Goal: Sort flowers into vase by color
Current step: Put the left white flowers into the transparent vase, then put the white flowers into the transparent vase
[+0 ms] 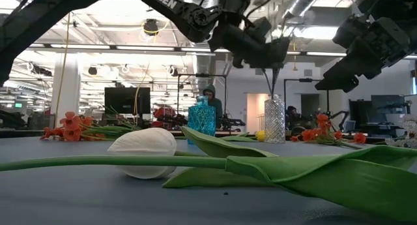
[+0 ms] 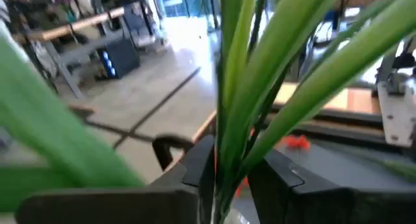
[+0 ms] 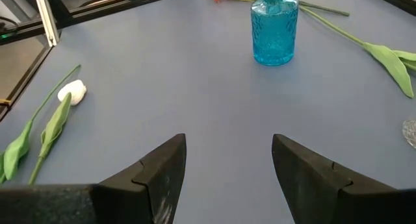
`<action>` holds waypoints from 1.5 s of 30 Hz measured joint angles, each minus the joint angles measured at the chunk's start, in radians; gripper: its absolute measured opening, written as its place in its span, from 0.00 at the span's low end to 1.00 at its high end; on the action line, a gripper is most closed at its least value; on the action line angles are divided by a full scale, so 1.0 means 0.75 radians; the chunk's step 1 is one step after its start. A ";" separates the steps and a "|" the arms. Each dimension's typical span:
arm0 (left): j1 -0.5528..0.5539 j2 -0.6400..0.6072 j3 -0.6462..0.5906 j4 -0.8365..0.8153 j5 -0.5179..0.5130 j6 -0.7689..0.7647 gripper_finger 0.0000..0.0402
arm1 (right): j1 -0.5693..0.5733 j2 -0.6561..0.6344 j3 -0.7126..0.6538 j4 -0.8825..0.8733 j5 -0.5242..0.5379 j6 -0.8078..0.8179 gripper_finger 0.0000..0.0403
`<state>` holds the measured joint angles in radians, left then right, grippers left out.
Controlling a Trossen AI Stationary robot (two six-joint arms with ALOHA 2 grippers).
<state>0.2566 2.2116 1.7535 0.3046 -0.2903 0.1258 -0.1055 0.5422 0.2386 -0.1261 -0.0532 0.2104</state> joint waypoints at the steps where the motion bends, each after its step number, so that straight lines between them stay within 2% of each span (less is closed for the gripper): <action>1: 0.004 0.000 0.000 -0.029 0.000 -0.011 0.20 | 0.000 0.000 0.000 0.000 0.000 0.002 0.63; 10: 0.003 0.000 0.000 -0.167 0.009 0.011 0.29 | 0.000 0.000 0.001 -0.006 0.000 0.002 0.63; 18: -0.001 -0.123 0.000 -0.484 0.074 0.020 0.31 | 0.000 0.000 0.001 -0.070 -0.001 0.008 0.63; 28: -0.014 -0.348 0.001 -0.979 0.302 0.114 0.31 | 0.002 0.004 0.200 -0.308 -0.039 -0.028 0.63; 33: -0.040 -0.440 0.001 -1.268 0.424 0.137 0.31 | 0.002 0.057 0.327 -0.399 -0.146 -0.082 0.63; 40: -0.125 -0.526 -0.011 -1.510 0.391 0.042 0.31 | 0.056 0.263 0.473 -0.445 -0.211 -0.164 0.63; 45: -0.274 -0.670 -0.168 -1.478 0.196 0.025 0.31 | 0.170 0.491 0.617 -0.613 -0.211 -0.303 0.63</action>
<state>0.0514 1.7093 1.6278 -0.8042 -0.1430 0.1442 0.0220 0.9109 0.7017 -0.5857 -0.2112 -0.0168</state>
